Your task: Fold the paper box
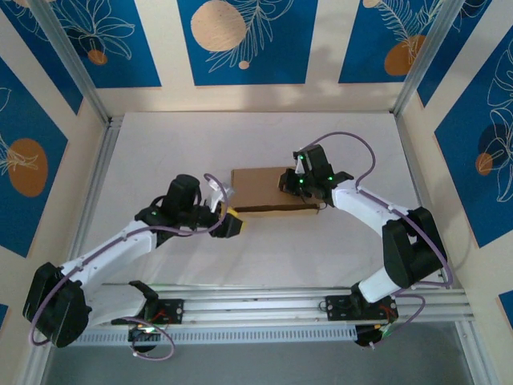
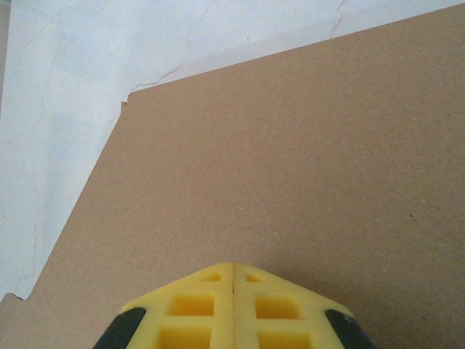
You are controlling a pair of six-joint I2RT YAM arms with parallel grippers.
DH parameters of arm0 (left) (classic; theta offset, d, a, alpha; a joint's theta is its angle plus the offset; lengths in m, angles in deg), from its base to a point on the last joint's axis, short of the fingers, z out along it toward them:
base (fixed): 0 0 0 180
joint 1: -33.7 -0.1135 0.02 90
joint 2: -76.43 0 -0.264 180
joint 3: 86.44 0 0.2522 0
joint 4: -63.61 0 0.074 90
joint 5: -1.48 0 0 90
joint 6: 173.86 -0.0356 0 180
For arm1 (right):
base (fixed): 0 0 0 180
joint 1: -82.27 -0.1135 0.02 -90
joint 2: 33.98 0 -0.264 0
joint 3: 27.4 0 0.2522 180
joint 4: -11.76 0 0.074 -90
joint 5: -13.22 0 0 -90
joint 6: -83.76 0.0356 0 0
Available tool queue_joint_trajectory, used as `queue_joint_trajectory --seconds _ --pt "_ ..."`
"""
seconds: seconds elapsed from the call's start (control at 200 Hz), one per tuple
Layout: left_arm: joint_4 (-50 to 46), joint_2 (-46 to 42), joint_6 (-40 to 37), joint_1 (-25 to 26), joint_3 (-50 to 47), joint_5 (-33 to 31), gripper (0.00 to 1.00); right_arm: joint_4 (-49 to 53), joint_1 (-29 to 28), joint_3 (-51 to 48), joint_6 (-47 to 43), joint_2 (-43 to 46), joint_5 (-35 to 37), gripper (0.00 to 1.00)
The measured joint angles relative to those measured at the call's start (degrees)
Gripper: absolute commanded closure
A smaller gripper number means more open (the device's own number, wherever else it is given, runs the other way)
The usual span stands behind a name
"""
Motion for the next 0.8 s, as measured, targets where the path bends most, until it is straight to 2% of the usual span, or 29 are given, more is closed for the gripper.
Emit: queue_joint_trajectory --seconds 0.095,0.115,0.15,0.165,0.39,0.525,0.69,0.795 --pt "-3.8 3.6 2.5 -1.5 7.8 0.0 0.26 0.3 -1.2 0.0 -0.1 -2.1 0.4 1.0" --pt "-3.9 4.2 3.4 -1.8 9.1 0.2 0.21 0.4 -1.5 0.0 -0.1 -2.7 0.4 1.0" --pt "-3.4 5.0 5.0 -2.4 10.9 0.4 0.02 0.6 -1.8 0.0 0.0 -3.6 0.6 1.0" --pt "-2.9 5.3 5.1 -2.7 11.4 0.4 0.0 0.7 -1.9 0.0 0.0 -4.0 0.6 1.0" --pt "5.0 8.9 19.8 -9.4 9.5 0.6 0.0 0.6 -2.2 0.0 0.0 -8.4 0.7 1.0" --pt "6.6 14.7 25.7 -13.1 8.7 -3.3 0.0 0.1 -2.2 0.0 0.0 -8.5 0.5 1.0" --pt "8.5 18.2 28.7 -14.1 7.3 -5.2 0.0 0.2 -2.1 0.0 -0.3 -7.7 -0.8 1.0" --pt "6.7 21.0 27.3 -14.0 8.2 -7.4 0.07 1.5 -1.5 0.0 -0.9 -4.7 -2.3 0.99"
